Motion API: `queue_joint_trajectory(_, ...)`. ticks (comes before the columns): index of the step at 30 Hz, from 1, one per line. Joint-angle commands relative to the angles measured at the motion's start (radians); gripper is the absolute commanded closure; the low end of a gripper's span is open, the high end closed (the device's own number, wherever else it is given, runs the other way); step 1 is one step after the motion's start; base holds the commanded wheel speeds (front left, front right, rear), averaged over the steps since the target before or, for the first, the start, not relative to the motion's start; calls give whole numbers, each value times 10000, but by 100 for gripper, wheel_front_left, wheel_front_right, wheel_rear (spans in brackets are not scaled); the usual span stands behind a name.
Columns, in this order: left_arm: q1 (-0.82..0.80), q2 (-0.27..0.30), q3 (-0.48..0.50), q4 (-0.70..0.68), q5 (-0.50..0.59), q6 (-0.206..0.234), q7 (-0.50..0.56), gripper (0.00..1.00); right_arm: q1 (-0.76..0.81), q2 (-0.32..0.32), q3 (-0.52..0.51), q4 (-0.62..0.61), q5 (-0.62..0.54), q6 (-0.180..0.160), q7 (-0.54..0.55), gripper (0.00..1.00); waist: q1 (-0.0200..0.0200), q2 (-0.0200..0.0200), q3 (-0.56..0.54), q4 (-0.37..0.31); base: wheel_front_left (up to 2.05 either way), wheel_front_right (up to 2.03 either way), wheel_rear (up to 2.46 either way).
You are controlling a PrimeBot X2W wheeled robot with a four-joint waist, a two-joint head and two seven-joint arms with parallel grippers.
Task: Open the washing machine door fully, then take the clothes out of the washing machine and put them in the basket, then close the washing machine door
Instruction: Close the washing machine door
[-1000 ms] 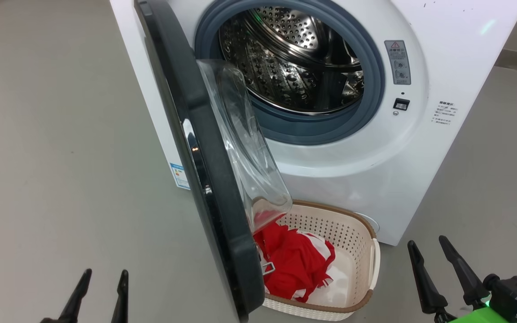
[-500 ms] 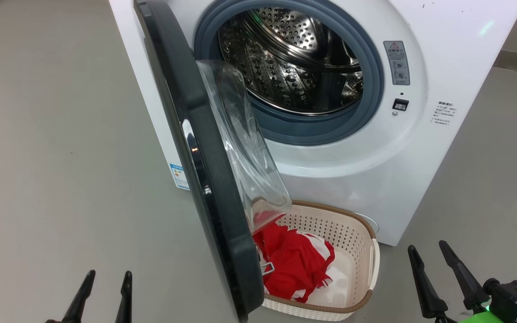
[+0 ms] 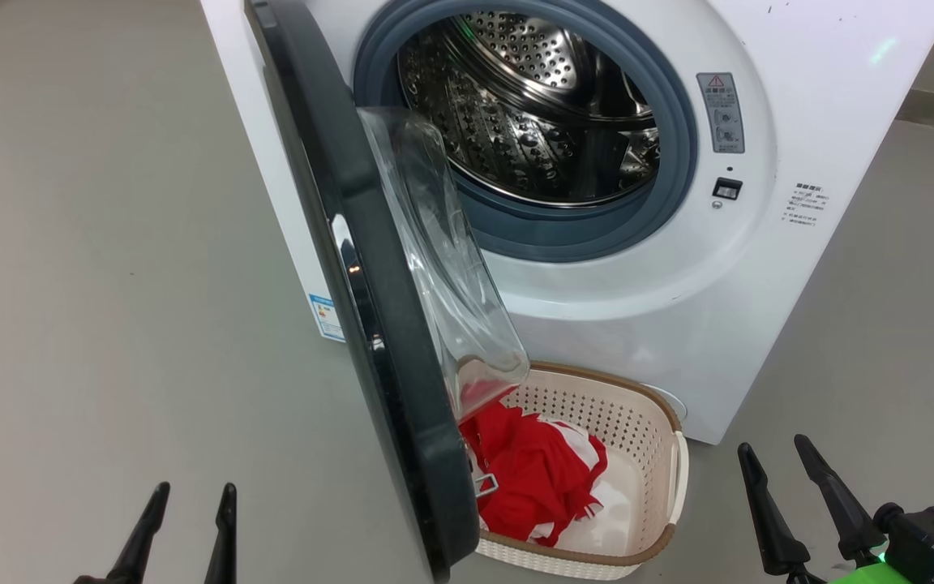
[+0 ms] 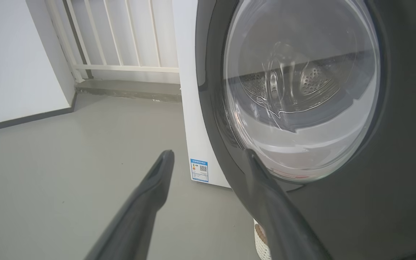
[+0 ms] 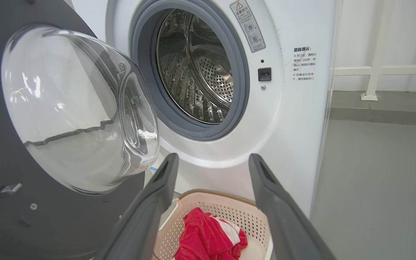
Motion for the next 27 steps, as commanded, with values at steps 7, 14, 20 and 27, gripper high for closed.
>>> queue_joint_trajectory(7, -311, 23, 246, -316, -774, -55, -120, 49, -143, -111, 199, -231, -30, 63, -65, 0, 0, -1, -48, 15, 0, 0, 0)
queue_joint_trajectory(14, -545, 262, -147, -596, -2084, -55, -120, 100, -139, -89, 219, -227, -37, 63, -65, 0, 0, -1, -81, 1, 0, 0, 0)
queue_joint_trajectory(20, -798, 754, -968, -677, -3873, -55, -120, 100, -165, -69, 234, -225, -40, 63, -65, 0, 0, -1, -63, -70, 0, 0, 0)
queue_joint_trajectory(27, -1102, 1616, -2152, -856, -7215, -55, -120, 100, -177, -40, 235, -227, -42, 63, -65, 0, 0, -1, -28, -245, 0, 0, 0)
